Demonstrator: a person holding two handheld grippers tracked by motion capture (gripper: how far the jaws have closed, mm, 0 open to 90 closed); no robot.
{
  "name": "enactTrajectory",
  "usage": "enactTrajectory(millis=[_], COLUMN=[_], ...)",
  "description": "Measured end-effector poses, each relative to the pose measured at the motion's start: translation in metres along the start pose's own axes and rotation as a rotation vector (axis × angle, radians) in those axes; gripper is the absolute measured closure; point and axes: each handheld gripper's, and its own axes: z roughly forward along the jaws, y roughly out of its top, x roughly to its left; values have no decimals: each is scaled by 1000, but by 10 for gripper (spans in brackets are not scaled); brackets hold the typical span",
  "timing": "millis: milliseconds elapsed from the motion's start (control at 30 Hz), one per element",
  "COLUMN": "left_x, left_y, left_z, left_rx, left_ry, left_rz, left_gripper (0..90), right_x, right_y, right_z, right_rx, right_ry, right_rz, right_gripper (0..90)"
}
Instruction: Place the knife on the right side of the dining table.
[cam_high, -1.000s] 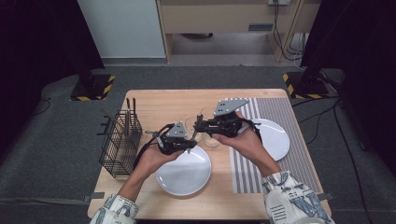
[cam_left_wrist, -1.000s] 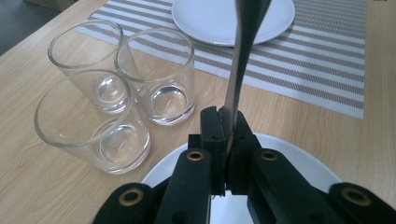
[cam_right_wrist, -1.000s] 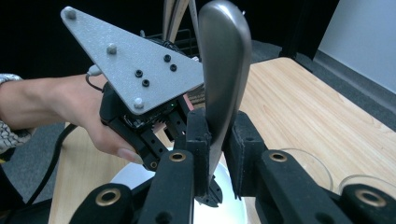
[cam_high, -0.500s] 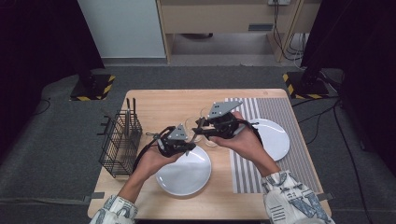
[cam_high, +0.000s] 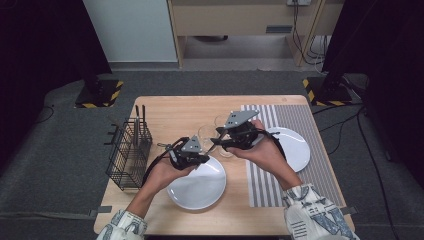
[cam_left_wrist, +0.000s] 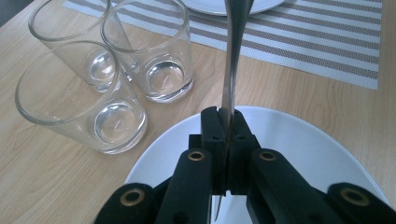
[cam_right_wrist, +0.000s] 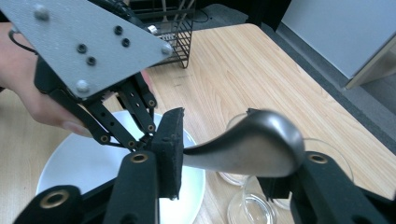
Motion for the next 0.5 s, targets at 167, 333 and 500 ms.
enactTrajectory(millis=[167,333,500], left_x=[-2,-4,-4], left_y=[-1,-1,-1], left_z=[2,2,2], left_rx=[22,29,34], left_ry=[-7,-13,-22], left_rz=[10,12,14], left_gripper=[889,889,889], right_x=[-4,-5,-7], right_y=[-5,-10,-17], right_z=[0,-1,-1], right_rx=[24,34,33], right_ry=[-17,-16,-13], right_rz=[9,6,27], right_gripper=[490,490,491])
